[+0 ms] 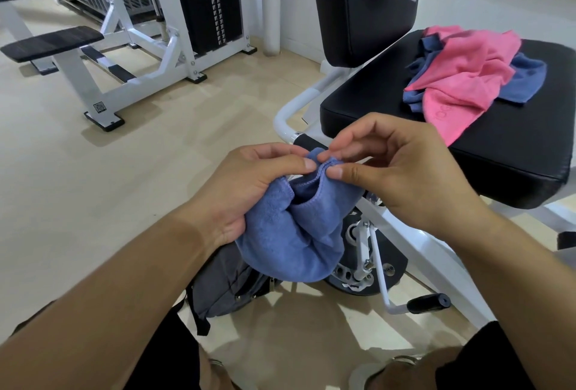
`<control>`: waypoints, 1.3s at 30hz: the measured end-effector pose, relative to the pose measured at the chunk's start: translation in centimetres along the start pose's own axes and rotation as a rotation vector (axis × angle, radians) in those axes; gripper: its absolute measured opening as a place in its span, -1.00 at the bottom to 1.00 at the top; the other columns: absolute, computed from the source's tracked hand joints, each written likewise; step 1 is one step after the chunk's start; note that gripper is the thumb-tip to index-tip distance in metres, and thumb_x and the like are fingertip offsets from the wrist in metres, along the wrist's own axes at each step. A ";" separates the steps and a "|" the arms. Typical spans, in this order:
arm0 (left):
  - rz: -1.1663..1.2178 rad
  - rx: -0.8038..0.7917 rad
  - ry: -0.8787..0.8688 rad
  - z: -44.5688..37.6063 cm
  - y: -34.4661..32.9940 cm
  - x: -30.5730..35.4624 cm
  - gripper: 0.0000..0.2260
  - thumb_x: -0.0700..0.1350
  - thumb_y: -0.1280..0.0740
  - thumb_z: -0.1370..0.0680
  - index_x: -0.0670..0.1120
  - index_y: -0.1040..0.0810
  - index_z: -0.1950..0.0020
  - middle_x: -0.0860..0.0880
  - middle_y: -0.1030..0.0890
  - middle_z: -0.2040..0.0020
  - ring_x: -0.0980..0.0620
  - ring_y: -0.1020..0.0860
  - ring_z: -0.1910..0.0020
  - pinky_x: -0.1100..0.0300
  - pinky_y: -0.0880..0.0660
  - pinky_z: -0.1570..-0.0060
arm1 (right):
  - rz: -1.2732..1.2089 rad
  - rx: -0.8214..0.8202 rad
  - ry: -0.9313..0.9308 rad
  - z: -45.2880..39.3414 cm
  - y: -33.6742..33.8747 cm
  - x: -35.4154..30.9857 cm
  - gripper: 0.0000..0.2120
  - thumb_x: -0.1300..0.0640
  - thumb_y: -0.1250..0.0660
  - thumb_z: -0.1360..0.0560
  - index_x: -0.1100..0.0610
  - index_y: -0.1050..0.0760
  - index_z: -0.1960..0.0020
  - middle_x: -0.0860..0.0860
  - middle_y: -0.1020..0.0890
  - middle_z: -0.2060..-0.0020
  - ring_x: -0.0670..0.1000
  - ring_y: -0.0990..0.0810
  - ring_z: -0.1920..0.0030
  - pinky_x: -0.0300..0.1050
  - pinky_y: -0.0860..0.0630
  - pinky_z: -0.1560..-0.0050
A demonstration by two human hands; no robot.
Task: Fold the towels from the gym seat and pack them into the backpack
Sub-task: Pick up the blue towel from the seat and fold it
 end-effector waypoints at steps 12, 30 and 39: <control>0.070 -0.153 -0.054 0.2 -1.0 0.4 -0.76 -0.20 -0.51 -0.36 -0.08 -0.56 0.03 -0.10 -0.67 0.19 0.03 -0.65 0.25 0.21 -0.59 0.18 | 0.044 0.013 -0.095 0.2 0.2 1.2 -0.85 0.08 -0.55 -0.36 0.09 -0.70 0.11 0.00 -0.76 0.18 -0.08 -0.73 0.12 -0.21 -0.64 0.02; 0.075 -0.326 -0.166 0.6 -1.8 1.4 -0.82 -0.31 -0.38 -0.43 -0.12 -0.47 0.05 -0.01 -0.66 0.30 0.10 -0.61 0.36 0.29 -0.57 0.26 | -0.153 -0.263 -0.293 0.8 -1.2 2.6 -0.69 0.10 -0.38 -0.49 0.16 -0.63 -0.20 0.16 -0.72 -0.09 0.10 -0.70 -0.16 -0.09 -0.59 -0.21; -0.014 -0.227 -0.216 0.1 -0.9 1.6 -0.80 -0.29 -0.43 -0.39 -0.12 -0.51 0.06 -0.02 -0.68 0.29 0.09 -0.63 0.34 0.29 -0.56 0.24 | -0.049 -0.246 -0.162 0.4 -0.8 1.8 -0.91 0.15 -0.38 -0.53 0.16 -0.55 0.02 0.26 -0.68 -0.07 0.16 -0.65 -0.04 0.03 -0.56 -0.11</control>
Point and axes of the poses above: each hand's wrist, its own z-axis away from the middle knuckle, its own y-axis out of the back of the hand, x = y × z, the point moved 8 cm from there along -z, towards the middle knuckle
